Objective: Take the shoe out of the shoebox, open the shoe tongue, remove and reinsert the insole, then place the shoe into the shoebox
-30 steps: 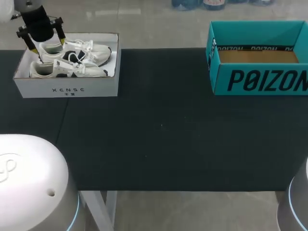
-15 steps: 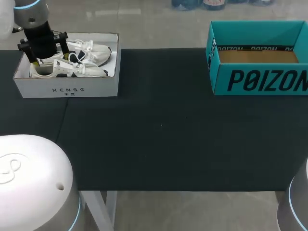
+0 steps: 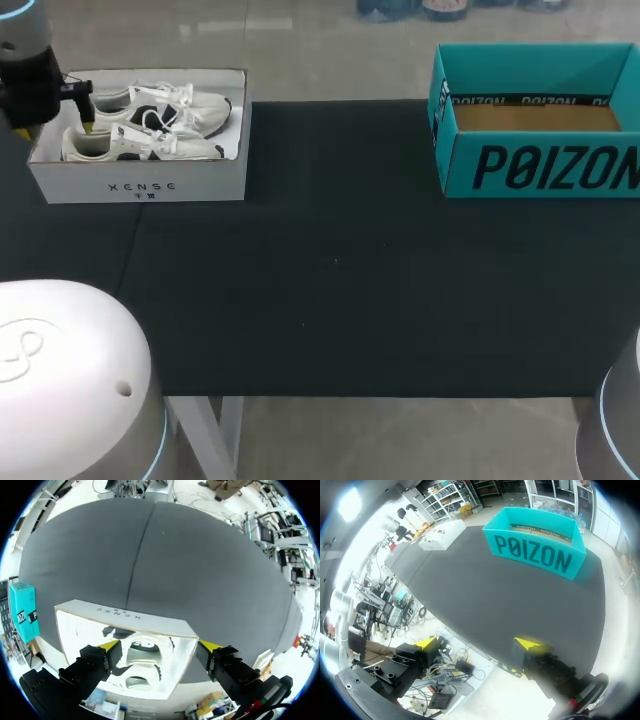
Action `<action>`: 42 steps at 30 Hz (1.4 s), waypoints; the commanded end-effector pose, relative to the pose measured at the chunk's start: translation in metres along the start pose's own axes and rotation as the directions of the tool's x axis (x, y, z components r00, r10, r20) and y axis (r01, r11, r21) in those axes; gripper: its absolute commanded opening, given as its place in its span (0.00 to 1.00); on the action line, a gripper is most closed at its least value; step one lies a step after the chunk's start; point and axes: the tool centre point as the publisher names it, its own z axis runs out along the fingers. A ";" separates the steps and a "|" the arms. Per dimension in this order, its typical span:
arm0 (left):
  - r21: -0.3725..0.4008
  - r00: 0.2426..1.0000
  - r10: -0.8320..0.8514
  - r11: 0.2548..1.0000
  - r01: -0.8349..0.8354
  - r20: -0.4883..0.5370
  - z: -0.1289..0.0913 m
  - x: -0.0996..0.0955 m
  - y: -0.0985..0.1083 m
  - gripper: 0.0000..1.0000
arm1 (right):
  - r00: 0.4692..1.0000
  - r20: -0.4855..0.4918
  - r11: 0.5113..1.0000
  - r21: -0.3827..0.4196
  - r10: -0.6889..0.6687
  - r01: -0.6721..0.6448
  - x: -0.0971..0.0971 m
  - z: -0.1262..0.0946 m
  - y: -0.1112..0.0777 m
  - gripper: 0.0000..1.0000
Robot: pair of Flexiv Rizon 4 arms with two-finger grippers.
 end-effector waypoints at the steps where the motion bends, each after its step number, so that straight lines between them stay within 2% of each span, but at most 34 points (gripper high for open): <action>1: 0.046 1.000 0.010 0.999 -0.010 -0.012 0.013 0.001 0.026 1.00 | 1.000 0.003 1.000 0.000 0.000 0.000 0.001 0.000 -0.001 1.00; 4: 0.050 1.000 0.004 0.999 -0.003 -0.010 0.021 0.004 0.039 1.00 | 1.000 0.003 1.000 0.000 0.000 0.000 0.001 0.000 -0.001 1.00; 8: 0.074 1.000 -0.009 0.997 0.009 0.006 0.035 0.007 0.047 1.00 | 1.000 0.003 1.000 0.000 0.000 0.000 0.001 0.000 -0.001 1.00; 30: 0.117 1.000 -0.004 0.993 0.003 0.013 0.090 0.012 0.053 1.00 | 1.000 0.003 1.000 0.000 0.000 0.000 0.001 0.000 -0.001 1.00; 42: 0.136 1.000 -0.012 0.991 0.009 0.025 0.108 0.010 0.057 1.00 | 1.000 0.003 1.000 0.000 0.000 0.000 0.001 0.000 -0.001 1.00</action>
